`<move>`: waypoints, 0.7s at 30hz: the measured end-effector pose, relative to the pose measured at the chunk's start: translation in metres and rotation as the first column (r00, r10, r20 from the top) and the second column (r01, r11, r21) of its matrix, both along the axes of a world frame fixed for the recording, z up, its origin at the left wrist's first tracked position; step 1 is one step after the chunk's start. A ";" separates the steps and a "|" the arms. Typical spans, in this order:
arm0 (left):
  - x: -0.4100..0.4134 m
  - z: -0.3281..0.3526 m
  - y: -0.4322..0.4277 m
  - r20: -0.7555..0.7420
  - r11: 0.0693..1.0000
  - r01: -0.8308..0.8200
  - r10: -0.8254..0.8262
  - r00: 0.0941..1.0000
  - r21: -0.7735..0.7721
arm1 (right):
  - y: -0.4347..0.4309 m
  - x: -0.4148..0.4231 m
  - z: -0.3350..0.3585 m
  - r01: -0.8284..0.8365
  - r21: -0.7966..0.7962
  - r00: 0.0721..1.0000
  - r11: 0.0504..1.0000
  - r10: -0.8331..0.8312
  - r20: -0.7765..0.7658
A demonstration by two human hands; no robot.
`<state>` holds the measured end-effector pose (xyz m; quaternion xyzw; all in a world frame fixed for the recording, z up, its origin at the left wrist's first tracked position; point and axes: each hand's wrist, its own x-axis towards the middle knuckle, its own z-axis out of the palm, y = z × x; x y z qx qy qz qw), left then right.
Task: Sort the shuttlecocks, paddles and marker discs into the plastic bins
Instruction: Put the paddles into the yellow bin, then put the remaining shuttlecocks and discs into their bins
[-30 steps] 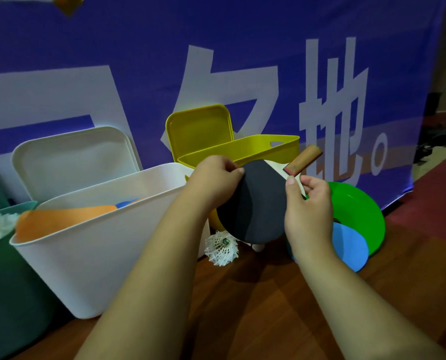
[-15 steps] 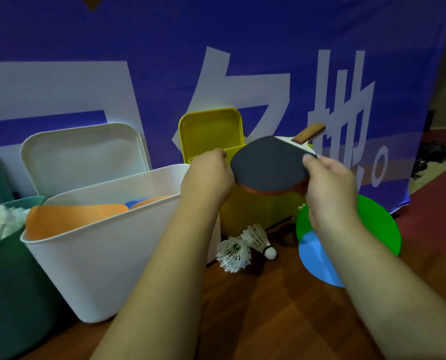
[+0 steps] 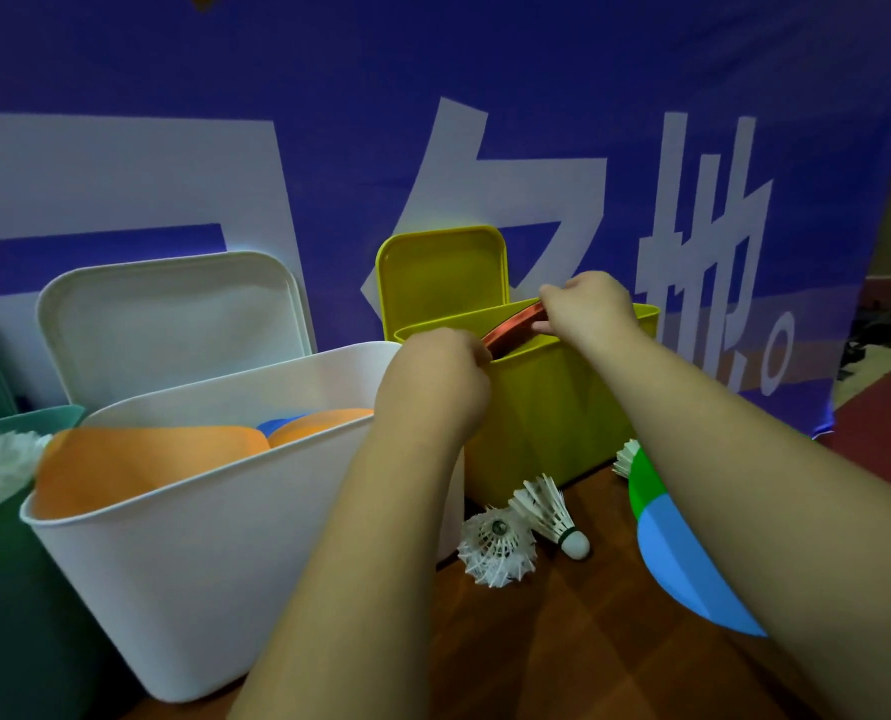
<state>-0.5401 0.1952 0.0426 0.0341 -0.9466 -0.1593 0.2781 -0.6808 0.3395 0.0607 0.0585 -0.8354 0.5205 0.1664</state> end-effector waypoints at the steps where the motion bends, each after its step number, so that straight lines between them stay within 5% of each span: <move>1: -0.001 0.000 0.000 -0.004 1.000 -0.001 0.001 1.000 -0.005 | -0.001 0.001 0.003 0.043 0.124 0.999 0.991 -0.041 -0.020; 5: -0.005 -0.002 -0.002 -0.014 1.000 -0.006 0.005 1.000 -0.020 | 0.008 0.020 -0.003 0.145 0.259 0.978 0.955 -0.099 -0.183; 12: -0.008 -0.005 0.007 -0.091 0.998 -0.006 0.001 0.996 -0.055 | 0.052 0.067 -0.046 0.053 0.077 0.969 0.996 -0.032 -0.246; 16: 0.002 0.000 0.029 -0.241 0.975 0.122 -0.166 0.956 -0.186 | 0.070 0.087 -0.074 0.044 0.023 0.977 0.999 -0.038 -0.209; 18: 0.009 0.002 0.039 -0.203 0.952 0.226 -0.268 0.942 -0.207 | 0.068 0.096 -0.096 0.015 0.019 0.986 1.000 -0.012 -0.167; 21: 0.014 0.001 0.047 0.069 0.933 0.311 -0.304 0.950 -0.183 | 0.060 0.108 -0.134 -0.030 0.177 0.988 0.984 0.057 -0.146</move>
